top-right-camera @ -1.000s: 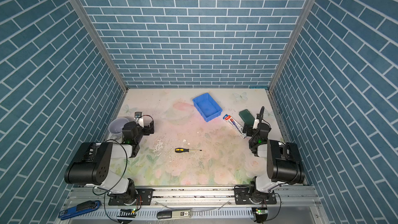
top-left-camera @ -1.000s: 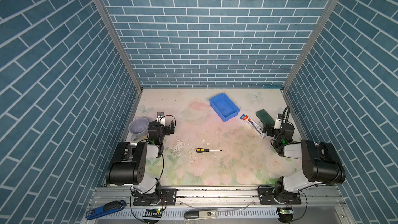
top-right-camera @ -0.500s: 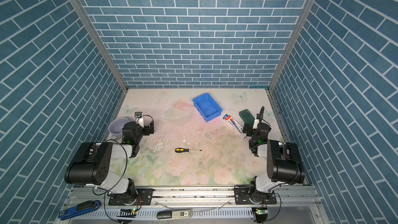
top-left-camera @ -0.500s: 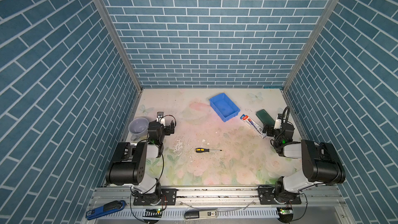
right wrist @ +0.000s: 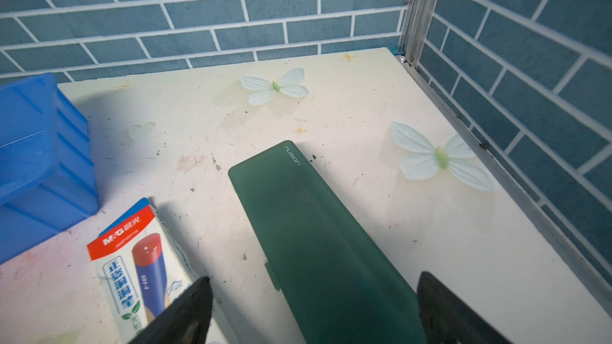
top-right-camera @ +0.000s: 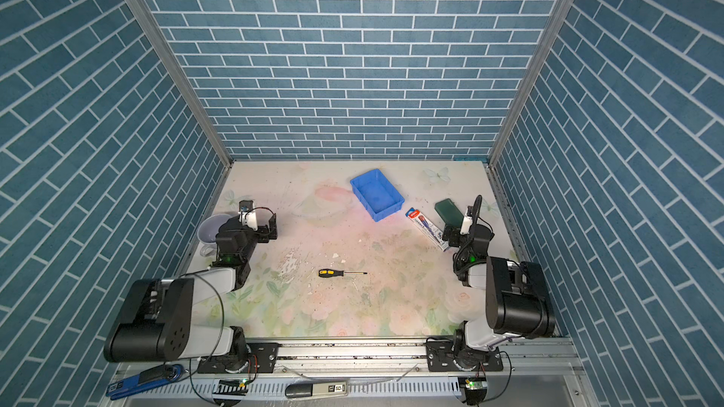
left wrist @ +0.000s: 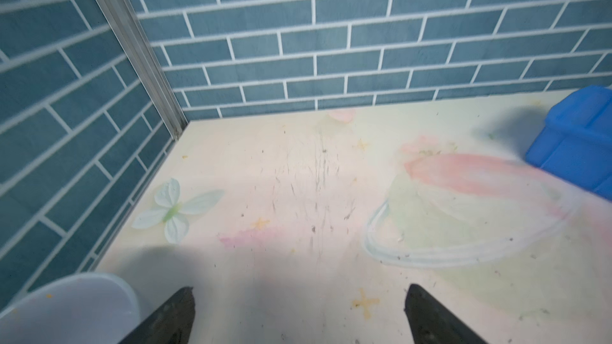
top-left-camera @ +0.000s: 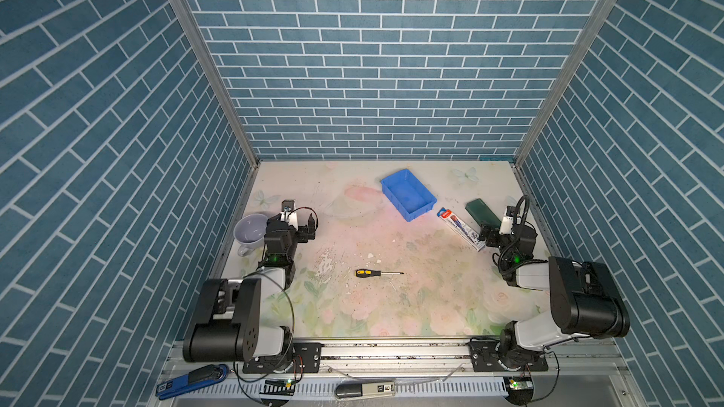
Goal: Put the screwdriver in the bin
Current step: Pick up the screwdriver from the center of the table.
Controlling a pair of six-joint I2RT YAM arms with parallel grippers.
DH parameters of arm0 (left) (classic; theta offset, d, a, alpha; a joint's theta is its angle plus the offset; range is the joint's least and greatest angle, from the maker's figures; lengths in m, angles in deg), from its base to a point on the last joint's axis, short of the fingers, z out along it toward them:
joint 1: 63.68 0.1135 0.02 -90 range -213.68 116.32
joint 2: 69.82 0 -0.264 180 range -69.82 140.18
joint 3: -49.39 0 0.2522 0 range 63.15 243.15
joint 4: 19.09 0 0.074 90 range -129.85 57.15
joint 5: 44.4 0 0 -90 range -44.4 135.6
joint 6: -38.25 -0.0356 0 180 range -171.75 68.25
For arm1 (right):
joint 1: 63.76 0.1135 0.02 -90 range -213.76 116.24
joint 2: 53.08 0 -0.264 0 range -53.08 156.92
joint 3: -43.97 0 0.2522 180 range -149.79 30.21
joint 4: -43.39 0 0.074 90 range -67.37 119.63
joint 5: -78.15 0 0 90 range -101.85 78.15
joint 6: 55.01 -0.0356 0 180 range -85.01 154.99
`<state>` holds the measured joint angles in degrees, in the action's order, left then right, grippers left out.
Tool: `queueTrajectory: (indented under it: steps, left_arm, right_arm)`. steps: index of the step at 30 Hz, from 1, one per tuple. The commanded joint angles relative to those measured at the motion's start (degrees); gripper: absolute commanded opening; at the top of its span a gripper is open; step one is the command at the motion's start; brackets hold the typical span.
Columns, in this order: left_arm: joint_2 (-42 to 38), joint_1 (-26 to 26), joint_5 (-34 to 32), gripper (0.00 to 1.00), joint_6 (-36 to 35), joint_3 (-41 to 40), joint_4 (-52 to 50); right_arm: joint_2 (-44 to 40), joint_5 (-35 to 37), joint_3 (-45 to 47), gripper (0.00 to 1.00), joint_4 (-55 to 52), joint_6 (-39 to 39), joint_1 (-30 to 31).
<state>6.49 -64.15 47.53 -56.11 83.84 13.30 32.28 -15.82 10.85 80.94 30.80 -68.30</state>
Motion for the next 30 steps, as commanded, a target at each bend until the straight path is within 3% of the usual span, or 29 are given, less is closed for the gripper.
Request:
queueTrajectory:
  steps: [1,6,9,11,15,20,26,30]
  left_arm:
    - [-5.7,-0.8,2.6,1.00,-1.9,-0.8,-4.6]
    - [-12.9,-2.5,8.7,1.00,1.2,1.9,-9.8]
    - [-16.0,-5.0,12.9,1.00,1.8,7.7,-21.2]
    - [-17.3,-6.8,16.3,1.00,0.4,11.6,-29.2]
    - [-20.1,-9.7,22.5,1.00,-5.2,18.0,-44.1]
    - [-22.9,-9.8,34.8,1.00,-12.8,19.0,-51.9]
    - [-26.0,-11.0,37.7,1.00,-18.9,18.6,-59.2]
    - [-25.9,-16.0,34.5,1.00,-26.7,18.5,-65.8]
  right_arm:
    - [-5.7,-0.7,1.4,0.95,-0.2,1.6,0.3]
    - [-13.9,-0.7,0.8,0.95,-7.9,2.3,1.1]
    - [-18.8,-0.7,0.0,0.99,-12.7,0.9,2.0]
    - [-21.7,-3.0,-1.4,0.99,-17.8,0.2,2.8]
    - [-27.0,0.0,-2.5,0.99,-24.7,0.6,6.2]
    - [-30.7,2.2,-4.6,0.99,-33.5,4.8,12.6]
    - [-32.7,1.3,-8.1,0.99,-42.6,9.7,19.6]
    - [-33.0,-3.8,-10.8,0.99,-49.1,13.0,23.1]
